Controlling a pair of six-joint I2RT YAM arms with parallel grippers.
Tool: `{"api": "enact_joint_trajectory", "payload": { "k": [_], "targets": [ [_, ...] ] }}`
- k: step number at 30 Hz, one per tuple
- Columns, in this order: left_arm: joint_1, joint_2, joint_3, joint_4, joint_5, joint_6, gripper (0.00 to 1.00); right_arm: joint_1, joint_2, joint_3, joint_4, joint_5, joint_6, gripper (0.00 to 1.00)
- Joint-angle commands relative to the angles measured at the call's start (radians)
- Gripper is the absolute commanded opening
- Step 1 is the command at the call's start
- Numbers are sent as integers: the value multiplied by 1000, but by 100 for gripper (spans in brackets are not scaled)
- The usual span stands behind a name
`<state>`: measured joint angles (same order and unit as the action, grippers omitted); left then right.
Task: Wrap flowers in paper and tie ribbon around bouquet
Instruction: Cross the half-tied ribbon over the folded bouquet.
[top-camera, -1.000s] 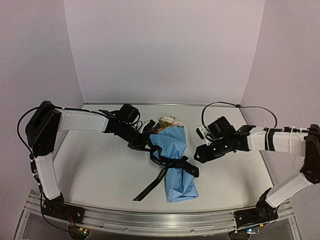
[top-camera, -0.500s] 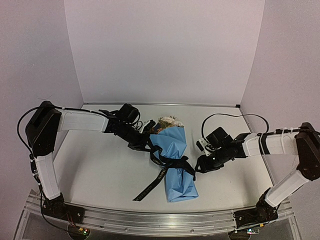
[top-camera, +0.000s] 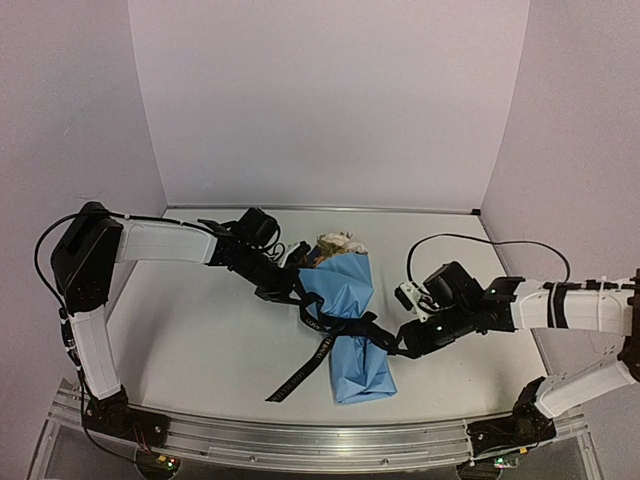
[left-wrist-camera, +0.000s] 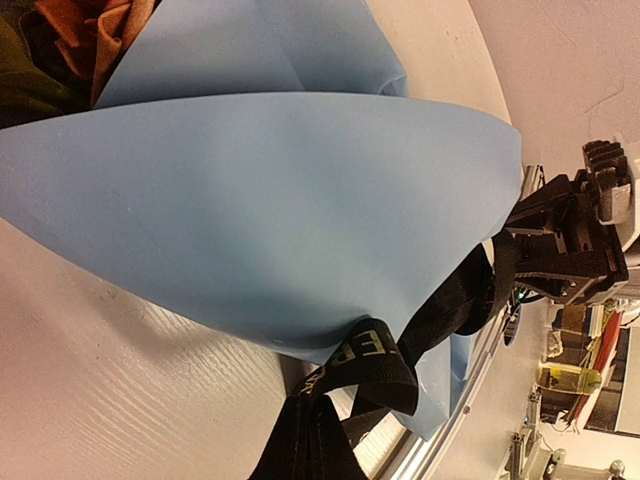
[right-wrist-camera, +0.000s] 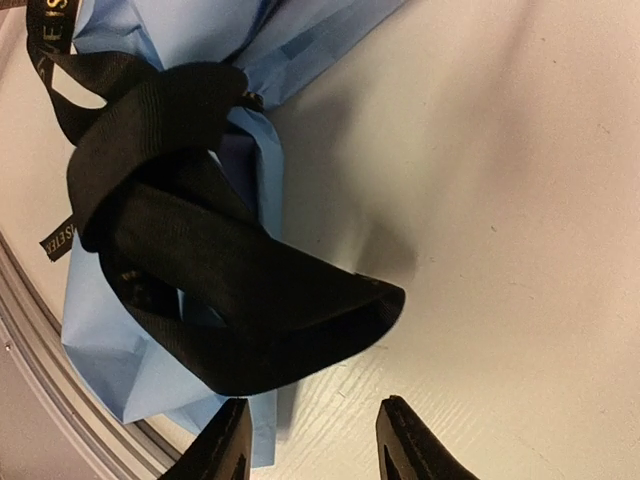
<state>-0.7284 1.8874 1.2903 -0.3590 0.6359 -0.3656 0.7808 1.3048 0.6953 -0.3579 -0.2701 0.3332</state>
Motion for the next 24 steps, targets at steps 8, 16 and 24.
{"api": "enact_joint_trajectory", "payload": {
  "k": [8,16,24],
  "targets": [
    [-5,-10,42,-4,18,16,0,146,-16,-127,214,200,-226,41],
    [-4,-7,47,-6,21,14,0,181,91,-202,479,316,-410,40],
    [-5,-10,48,-11,21,16,0,205,173,-192,589,384,-487,31]
  ]
}}
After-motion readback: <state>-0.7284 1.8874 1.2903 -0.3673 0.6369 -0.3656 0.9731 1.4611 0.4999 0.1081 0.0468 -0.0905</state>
